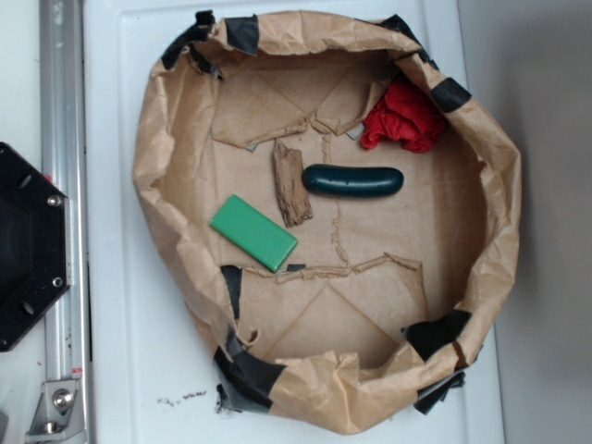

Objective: Grab the plastic pickle.

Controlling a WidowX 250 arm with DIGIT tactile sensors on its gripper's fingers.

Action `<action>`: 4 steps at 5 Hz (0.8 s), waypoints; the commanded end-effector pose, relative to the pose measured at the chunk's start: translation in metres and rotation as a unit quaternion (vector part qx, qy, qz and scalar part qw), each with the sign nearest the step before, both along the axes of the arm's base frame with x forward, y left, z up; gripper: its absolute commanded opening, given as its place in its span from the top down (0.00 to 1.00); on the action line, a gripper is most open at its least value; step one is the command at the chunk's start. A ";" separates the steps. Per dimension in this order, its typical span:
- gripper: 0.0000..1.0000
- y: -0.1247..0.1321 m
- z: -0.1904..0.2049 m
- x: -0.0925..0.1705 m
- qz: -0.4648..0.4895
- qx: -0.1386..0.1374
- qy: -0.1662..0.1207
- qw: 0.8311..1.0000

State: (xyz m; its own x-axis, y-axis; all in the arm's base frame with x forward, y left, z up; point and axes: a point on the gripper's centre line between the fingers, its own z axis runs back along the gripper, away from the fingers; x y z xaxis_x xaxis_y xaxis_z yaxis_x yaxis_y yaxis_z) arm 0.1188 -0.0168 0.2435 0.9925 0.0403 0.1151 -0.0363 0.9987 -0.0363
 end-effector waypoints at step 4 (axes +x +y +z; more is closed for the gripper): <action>0.00 0.025 -0.089 0.142 0.035 0.060 -0.092 0.993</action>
State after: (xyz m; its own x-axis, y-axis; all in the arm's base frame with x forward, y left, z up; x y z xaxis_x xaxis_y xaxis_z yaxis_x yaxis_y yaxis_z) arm 0.2523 0.0079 0.1358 0.9652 0.0784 0.2495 -0.1006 0.9919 0.0774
